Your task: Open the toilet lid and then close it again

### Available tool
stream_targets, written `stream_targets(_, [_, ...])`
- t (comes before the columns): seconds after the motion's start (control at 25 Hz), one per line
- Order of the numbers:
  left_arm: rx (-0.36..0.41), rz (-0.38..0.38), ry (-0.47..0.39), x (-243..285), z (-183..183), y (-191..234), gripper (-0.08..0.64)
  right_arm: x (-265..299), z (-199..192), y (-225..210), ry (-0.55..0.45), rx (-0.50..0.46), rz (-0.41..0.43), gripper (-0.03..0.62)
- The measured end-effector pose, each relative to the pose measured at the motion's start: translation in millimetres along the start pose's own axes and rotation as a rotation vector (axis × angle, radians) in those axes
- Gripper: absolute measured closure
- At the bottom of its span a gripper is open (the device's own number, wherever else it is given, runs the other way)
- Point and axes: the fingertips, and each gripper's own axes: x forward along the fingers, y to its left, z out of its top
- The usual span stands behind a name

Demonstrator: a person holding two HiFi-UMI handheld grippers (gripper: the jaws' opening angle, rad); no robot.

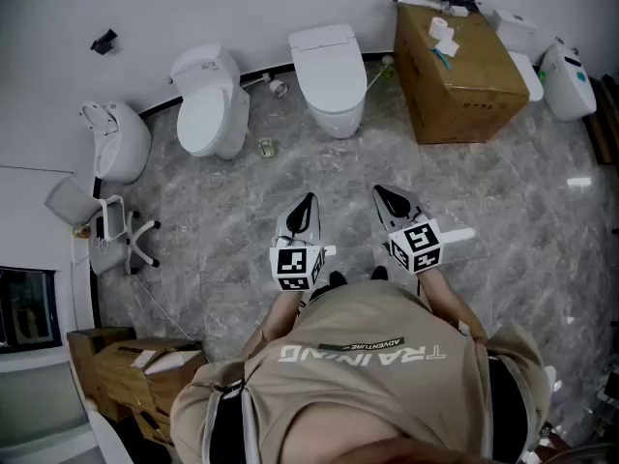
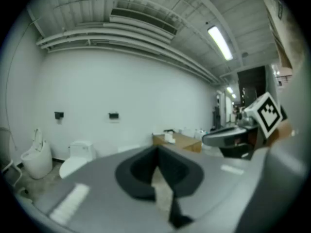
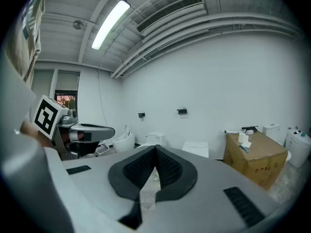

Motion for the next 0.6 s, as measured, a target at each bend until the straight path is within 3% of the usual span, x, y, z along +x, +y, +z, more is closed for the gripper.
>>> stream_targets(0.32, [0.015,-0.033,-0.029,27.9,4.9,9.3,0.557,19.3,1.4,-9.6,-0.008,0.007,-0.021,0.580])
stream_targets(0.6, [-0.017,-0.045,-0.029,32.9,1.7,34.1,0.557,40.5,4.5,-4.4,0.003,0.011,-0.043,0.579])
